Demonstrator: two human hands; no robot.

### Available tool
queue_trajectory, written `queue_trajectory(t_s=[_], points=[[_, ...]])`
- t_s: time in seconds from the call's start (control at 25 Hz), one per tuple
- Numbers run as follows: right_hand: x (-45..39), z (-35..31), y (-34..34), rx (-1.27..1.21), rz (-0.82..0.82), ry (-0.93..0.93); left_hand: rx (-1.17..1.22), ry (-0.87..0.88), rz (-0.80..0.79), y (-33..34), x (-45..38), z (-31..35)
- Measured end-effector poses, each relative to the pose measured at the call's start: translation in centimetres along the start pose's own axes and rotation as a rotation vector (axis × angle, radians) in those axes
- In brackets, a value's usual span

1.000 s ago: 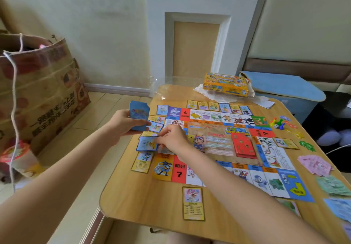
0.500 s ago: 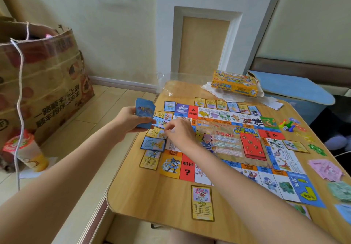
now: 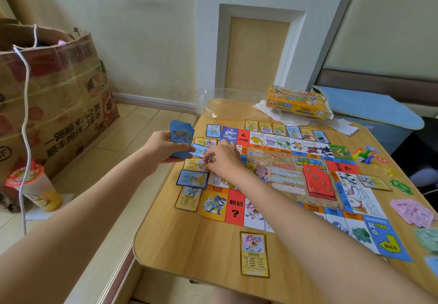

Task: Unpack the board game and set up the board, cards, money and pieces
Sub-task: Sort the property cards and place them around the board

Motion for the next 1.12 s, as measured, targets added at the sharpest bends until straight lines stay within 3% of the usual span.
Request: queue_trajectory(t_s=[0.16,0.36,0.52,0.76,1.12], points=[[-1.0,0.3,-1.0,-0.035,0.065,0.019,0.005,0.004,-0.004,0.1,-0.1,0.1],[-2.6,0.3,-0.2,0.082,-0.103,-0.03,0.001,0.006,0.004,0.2,-0.6,0.2],[-3.1,0.7,-0.4,-0.009,-0.021,0.03,-0.005,0.004,0.011,0.2,-1.1,0.3],[-3.3,0.1,0.0,0.084,-0.148,-0.072,-0.034,0.0,0.034,0.1,-2.1,0.0],[-4.2,0.5,0.6,0.15,-0.105,-0.068,-0.044,-0.016,0.034,0.4,-2.3,-0.1]])
Point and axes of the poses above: each hand's wrist, its own x-axis away from the middle knuckle, its own y-axis out of the palm, z = x × y, the point moved 7 cm from there along -x, towards the middle knuckle, and after that the axes turned 4 degrees about -y, right-handed, at the moved point
